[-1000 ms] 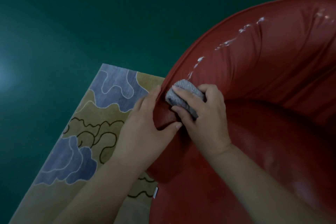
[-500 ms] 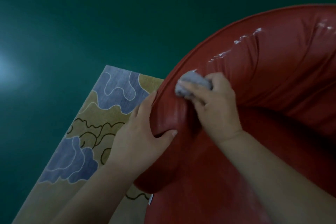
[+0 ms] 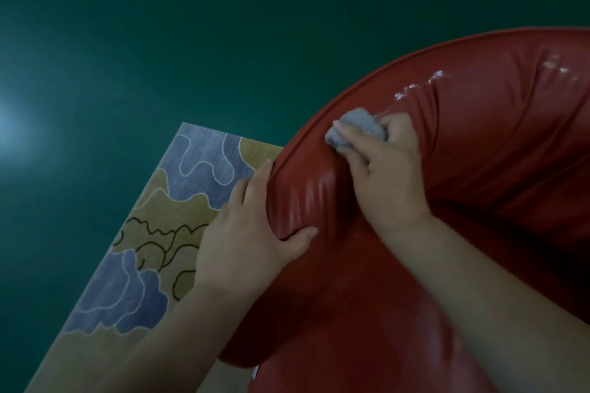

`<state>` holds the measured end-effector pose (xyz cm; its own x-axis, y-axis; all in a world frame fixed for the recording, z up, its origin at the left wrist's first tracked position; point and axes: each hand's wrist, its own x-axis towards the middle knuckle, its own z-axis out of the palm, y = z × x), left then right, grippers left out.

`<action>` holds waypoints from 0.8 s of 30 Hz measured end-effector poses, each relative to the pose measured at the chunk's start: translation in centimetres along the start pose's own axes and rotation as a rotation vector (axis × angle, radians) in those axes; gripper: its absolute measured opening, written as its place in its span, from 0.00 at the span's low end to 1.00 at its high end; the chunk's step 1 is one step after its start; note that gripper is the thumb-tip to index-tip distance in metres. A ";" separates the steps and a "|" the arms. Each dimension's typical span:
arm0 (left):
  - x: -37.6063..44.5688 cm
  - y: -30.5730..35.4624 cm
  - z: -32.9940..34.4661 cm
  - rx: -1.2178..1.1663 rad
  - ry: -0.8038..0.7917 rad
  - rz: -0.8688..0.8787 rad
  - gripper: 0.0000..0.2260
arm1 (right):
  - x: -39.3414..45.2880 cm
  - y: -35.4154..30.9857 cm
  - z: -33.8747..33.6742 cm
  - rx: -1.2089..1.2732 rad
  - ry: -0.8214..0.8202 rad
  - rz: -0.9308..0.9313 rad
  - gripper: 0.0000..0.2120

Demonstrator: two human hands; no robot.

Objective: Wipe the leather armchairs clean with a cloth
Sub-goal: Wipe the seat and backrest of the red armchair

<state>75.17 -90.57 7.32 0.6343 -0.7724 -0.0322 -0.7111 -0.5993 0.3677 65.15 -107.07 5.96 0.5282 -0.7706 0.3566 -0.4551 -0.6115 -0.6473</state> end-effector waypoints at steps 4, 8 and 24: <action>0.0 0.3 -0.1 0.014 -0.002 -0.028 0.45 | -2.5 -2.8 0.7 0.040 -0.183 -0.266 0.15; 0.1 0.2 0.0 0.053 0.002 -0.036 0.45 | 1.5 0.3 -0.4 -0.057 -0.006 -0.066 0.13; 0.4 0.6 -0.1 0.167 0.023 -0.034 0.45 | 0.0 -0.2 0.6 -0.052 0.022 -0.127 0.15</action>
<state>75.00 -91.26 7.62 0.6643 -0.7472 -0.0197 -0.7284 -0.6530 0.2076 65.62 -106.81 5.69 0.5682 -0.6900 0.4483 -0.4228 -0.7122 -0.5603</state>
